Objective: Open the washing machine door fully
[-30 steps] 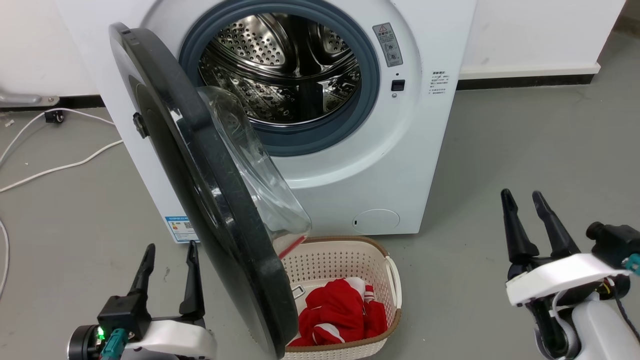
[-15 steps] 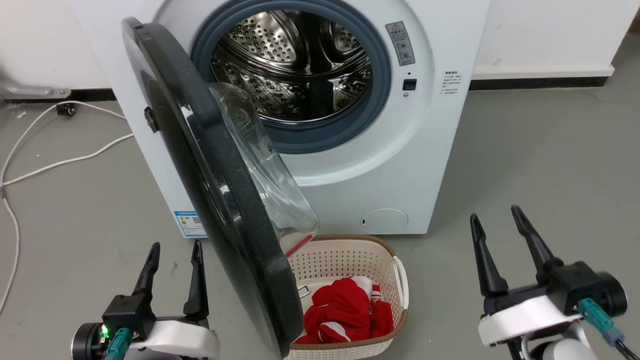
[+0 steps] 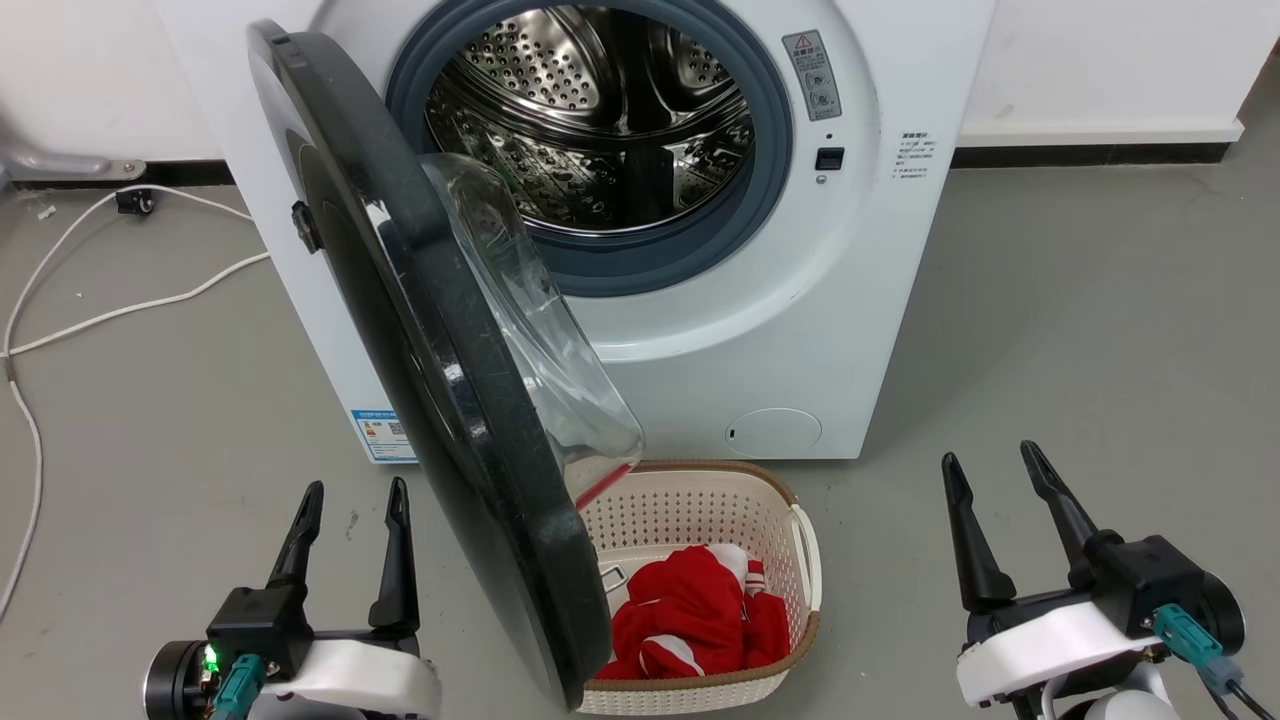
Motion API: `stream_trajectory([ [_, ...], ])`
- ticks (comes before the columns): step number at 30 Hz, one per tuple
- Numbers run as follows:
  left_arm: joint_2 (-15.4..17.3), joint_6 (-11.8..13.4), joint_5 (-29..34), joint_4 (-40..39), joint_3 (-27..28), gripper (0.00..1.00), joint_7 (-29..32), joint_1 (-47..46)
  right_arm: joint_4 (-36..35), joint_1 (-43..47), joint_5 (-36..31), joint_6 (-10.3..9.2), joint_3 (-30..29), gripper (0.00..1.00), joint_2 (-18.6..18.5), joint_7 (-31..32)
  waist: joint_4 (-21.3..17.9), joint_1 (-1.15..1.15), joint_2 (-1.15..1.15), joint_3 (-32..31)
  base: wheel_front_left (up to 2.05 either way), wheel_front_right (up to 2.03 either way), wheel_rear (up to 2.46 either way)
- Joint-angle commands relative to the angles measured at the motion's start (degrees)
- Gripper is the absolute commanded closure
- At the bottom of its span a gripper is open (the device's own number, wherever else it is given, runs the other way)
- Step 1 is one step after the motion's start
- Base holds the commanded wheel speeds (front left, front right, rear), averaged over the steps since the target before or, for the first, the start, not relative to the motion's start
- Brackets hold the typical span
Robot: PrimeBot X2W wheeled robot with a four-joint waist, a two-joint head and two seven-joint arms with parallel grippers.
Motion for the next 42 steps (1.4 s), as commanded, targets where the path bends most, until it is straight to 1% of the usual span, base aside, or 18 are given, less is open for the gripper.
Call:
stream_trajectory([
  [1,0.02,-0.2,0.35,-0.16,0.1,0.0,-0.15,-0.51,0.12,-0.69,0.19,-0.04,-0.16,0.0,0.22,-0.22,0.04,0.0,0.0,0.03,0.0,0.0,0.0],
  [3,0.02,-0.23,0.43,-0.28,0.14,0.0,-0.15,-0.66,0.28,-0.78,0.34,-0.04,-0.22,0.0,0.22,-0.26,0.08,0.0,0.0,0.11,0.0,0.0,0.0],
  [4,0.02,-0.28,0.4,-0.38,0.12,0.37,-0.15,-0.7,0.36,-0.82,0.4,-0.04,-0.22,0.0,0.22,-0.26,0.1,0.0,0.0,0.13,0.0,0.0,0.0],
  [5,0.02,-0.31,0.27,-0.47,0.02,0.85,-0.15,-0.66,0.46,-0.83,0.52,-0.04,-0.2,0.0,0.22,-0.28,0.11,0.0,0.0,0.13,0.0,0.0,0.0],
  [6,0.02,-0.44,-0.12,-0.42,-0.14,1.0,-0.15,-0.59,0.6,-0.82,0.49,-0.04,-0.18,0.0,0.22,-0.29,0.12,0.0,0.0,0.13,0.0,0.0,0.0],
  [12,0.02,-0.92,-0.54,-1.08,0.07,1.0,-0.15,-1.0,0.98,-0.76,1.05,-0.04,-0.25,0.0,0.23,-0.27,0.18,0.0,0.0,0.03,0.0,0.0,0.0],
  [18,0.01,-1.41,-1.49,-6.74,1.03,1.0,-0.14,-2.35,0.87,-0.5,1.19,-0.04,-0.53,0.0,0.22,-0.29,0.4,0.0,0.0,0.0,0.0,0.0,0.0],
  [24,0.01,-2.4,-0.97,-16.32,1.4,1.0,-0.15,-5.35,0.77,-0.38,1.13,-0.04,-0.68,0.0,0.22,-0.27,0.67,0.0,0.0,0.11,0.0,0.0,0.0],
  [31,0.0,-2.92,0.63,-32.91,0.67,1.0,-0.11,-9.12,0.86,-0.44,1.22,-0.04,-0.91,0.0,0.21,-0.28,0.88,0.0,0.0,0.37,0.0,0.0,0.0],
  [34,0.0,-3.31,0.77,-37.23,-1.54,1.0,-0.1,-9.37,1.03,-0.41,1.52,-0.04,-0.76,0.0,0.22,-0.27,0.82,0.0,0.0,0.4,0.0,0.0,0.0],
  [37,0.0,-3.54,-0.33,-39.63,-5.41,1.0,-0.1,-8.51,1.2,-0.47,1.92,-0.04,-0.63,0.0,0.22,-0.27,0.76,0.0,0.0,0.5,0.0,0.0,0.0],
  [38,0.02,-3.67,-0.62,-39.73,-7.18,1.0,-0.1,-7.78,1.25,-0.57,2.14,-0.04,-0.49,0.0,0.22,-0.27,0.73,0.0,0.0,0.53,0.0,0.0,0.0],
  [42,1.76,-3.81,-2.02,-37.15,-14.53,1.0,-0.1,-4.28,1.45,-0.82,2.62,-0.04,-0.15,0.0,0.22,-0.27,0.71,0.0,0.0,0.6,0.0,0.0,0.0],
])
